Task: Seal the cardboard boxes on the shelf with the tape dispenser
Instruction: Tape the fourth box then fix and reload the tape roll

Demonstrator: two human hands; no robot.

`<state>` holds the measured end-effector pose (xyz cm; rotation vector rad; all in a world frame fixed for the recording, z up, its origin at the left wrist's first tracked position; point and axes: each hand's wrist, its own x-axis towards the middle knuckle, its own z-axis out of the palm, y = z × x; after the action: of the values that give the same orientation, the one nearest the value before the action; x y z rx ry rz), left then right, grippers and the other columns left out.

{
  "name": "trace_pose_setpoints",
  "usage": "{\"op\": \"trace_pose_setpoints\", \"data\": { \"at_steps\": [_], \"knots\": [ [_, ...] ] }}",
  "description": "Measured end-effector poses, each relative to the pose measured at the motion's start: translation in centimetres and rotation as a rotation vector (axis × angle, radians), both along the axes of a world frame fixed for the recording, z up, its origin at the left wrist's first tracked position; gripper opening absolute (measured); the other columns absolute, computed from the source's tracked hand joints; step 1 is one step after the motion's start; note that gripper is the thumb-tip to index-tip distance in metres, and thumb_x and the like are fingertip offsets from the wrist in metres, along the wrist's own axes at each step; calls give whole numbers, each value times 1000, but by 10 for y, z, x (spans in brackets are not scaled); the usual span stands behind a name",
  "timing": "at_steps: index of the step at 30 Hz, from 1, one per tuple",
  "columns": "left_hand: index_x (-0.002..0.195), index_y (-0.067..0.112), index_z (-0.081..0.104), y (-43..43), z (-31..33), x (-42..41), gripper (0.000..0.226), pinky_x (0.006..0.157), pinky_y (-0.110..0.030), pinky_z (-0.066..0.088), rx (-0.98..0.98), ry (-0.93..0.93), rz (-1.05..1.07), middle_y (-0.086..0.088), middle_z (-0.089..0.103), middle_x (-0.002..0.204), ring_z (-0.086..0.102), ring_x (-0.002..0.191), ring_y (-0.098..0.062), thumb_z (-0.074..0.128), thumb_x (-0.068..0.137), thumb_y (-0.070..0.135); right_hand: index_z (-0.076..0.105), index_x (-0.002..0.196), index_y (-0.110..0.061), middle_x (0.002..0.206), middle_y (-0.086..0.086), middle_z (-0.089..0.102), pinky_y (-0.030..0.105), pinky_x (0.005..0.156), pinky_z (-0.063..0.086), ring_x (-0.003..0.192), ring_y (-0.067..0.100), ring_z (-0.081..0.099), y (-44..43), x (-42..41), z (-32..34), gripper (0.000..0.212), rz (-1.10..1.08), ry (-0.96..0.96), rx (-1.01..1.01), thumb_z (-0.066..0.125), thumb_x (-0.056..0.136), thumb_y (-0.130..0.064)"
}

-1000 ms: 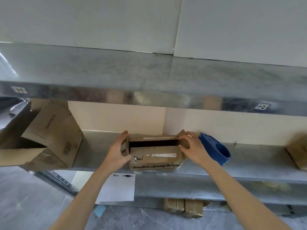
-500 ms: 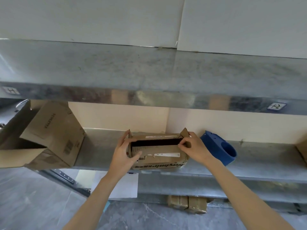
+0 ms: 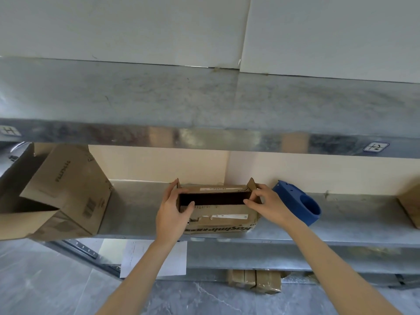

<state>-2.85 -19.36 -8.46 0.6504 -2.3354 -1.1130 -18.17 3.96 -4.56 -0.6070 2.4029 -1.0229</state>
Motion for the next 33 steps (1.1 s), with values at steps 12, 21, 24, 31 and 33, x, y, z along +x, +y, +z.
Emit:
{"op": "trace_pose_setpoints", "data": {
  "at_steps": [12,21,24,31,33],
  "knots": [
    [132,39,45,-11,-1,19,65,117,-29,29,207,-69,-287,23,12,162,18,147,0,80,83,17,62,123,-33,155,1,28,36,116,22,146,22,23,-8,-10,1,31,55,1,29,64,95,-20],
    [140,45,34,-12,-5,26,82,111,-24,41,212,-105,-372,28,23,151,32,140,3,84,78,25,49,139,-34,136,-1,34,23,101,32,126,16,40,-18,-14,-1,46,27,82,13,63,96,-29],
    [133,51,35,-8,-7,24,74,105,-15,42,166,-189,-402,32,38,136,44,128,4,81,80,28,45,142,-36,135,-1,32,20,95,38,114,14,47,-20,-11,-5,49,44,99,35,61,96,-35],
    [133,41,44,-14,-3,20,64,91,-6,40,211,-260,-404,24,55,126,51,117,7,78,80,50,32,150,-38,119,-5,57,11,84,36,112,11,52,-15,-2,0,50,186,-84,56,43,102,-47],
    [135,35,45,-14,-5,18,63,92,-7,43,184,-257,-375,19,58,124,54,116,4,79,82,40,37,148,-36,123,-8,56,18,92,34,117,9,49,-12,-2,0,51,191,-126,59,45,100,-49]
  ]
}}
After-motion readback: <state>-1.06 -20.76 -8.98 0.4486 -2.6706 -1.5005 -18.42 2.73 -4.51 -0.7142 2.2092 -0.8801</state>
